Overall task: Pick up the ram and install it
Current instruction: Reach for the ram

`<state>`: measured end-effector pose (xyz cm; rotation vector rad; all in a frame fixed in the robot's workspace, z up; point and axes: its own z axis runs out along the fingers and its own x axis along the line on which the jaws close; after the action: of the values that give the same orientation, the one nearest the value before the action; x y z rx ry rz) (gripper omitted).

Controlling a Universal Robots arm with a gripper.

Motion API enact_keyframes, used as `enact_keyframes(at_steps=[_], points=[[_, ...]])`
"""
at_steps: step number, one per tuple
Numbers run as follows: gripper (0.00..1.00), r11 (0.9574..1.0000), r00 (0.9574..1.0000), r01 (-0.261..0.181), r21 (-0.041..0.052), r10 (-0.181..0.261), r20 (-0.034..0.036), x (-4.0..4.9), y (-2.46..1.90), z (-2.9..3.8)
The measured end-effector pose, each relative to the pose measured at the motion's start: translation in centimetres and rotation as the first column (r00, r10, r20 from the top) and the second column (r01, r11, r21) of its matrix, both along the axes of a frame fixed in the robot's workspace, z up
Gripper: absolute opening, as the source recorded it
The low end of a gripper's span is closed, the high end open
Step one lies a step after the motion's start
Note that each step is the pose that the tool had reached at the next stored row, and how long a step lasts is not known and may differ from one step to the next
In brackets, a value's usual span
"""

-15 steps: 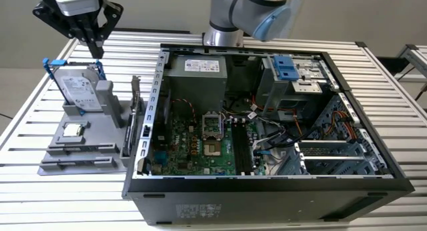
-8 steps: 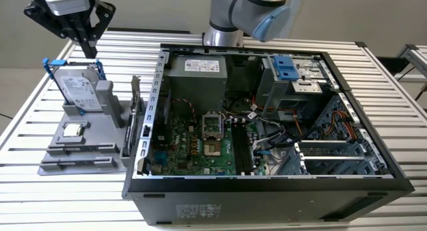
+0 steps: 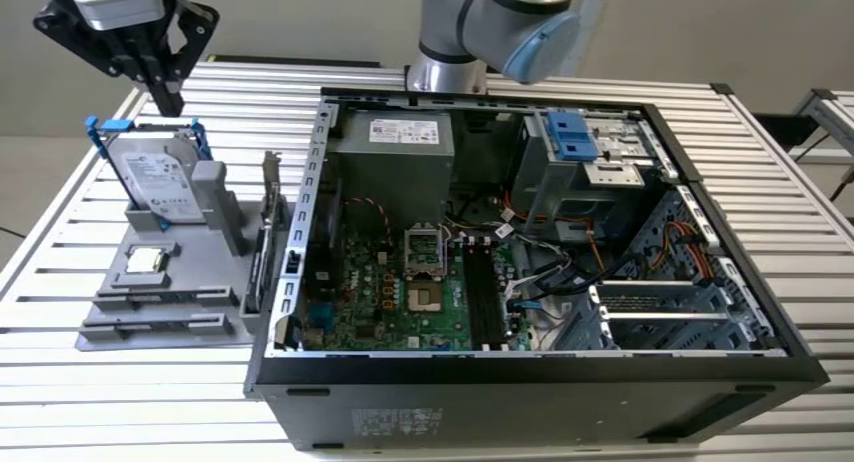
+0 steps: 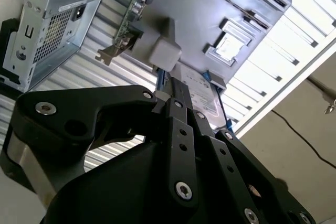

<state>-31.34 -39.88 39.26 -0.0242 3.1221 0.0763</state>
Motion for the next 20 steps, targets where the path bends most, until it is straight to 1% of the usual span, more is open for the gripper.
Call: enact_keyframes(at_steps=[11, 20], points=[[0.00, 0.9999, 0.9999, -0.011, 0.0001, 0.011, 0.0001, -1.47, 0.00, -0.01], [0.00, 0.9998, 0.9998, -0.021, 0.0001, 0.021, 0.0001, -2.49, 0.00, -0.02]])
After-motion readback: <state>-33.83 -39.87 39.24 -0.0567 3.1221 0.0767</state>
